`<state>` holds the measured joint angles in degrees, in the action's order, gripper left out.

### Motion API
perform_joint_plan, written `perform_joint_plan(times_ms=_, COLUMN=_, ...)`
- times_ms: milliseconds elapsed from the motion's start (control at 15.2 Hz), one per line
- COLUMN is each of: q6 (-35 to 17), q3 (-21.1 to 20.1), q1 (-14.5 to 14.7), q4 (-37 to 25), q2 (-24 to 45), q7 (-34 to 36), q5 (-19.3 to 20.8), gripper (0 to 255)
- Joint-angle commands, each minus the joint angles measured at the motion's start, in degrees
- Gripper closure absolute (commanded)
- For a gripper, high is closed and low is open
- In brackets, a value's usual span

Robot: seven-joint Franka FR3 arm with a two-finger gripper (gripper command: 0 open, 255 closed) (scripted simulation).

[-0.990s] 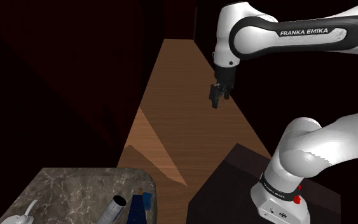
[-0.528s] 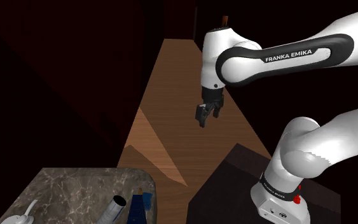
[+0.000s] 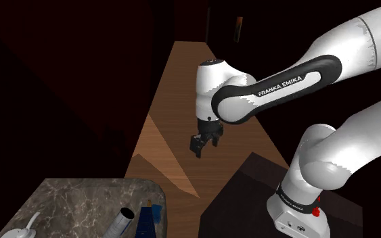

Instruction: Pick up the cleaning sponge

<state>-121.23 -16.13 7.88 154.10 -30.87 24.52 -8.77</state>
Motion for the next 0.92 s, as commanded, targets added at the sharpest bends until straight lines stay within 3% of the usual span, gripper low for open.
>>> perform_joint_plan(times_ms=0, q6=-3.8, q3=-2.3, q1=0.6, q4=0.0, q2=3.6, q7=3.1, q5=-1.1, gripper=0)
perform_joint_plan(times_ms=462, q6=-16.6, q3=-9.7, q1=0.5, q4=-3.5, q2=19.5, q7=14.3, q5=0.2, gripper=0)
perform_joint_plan(times_ms=858, q6=-25.2, q3=-13.0, q1=0.5, q4=-9.8, q2=35.3, q7=28.4, q5=10.0, gripper=0)
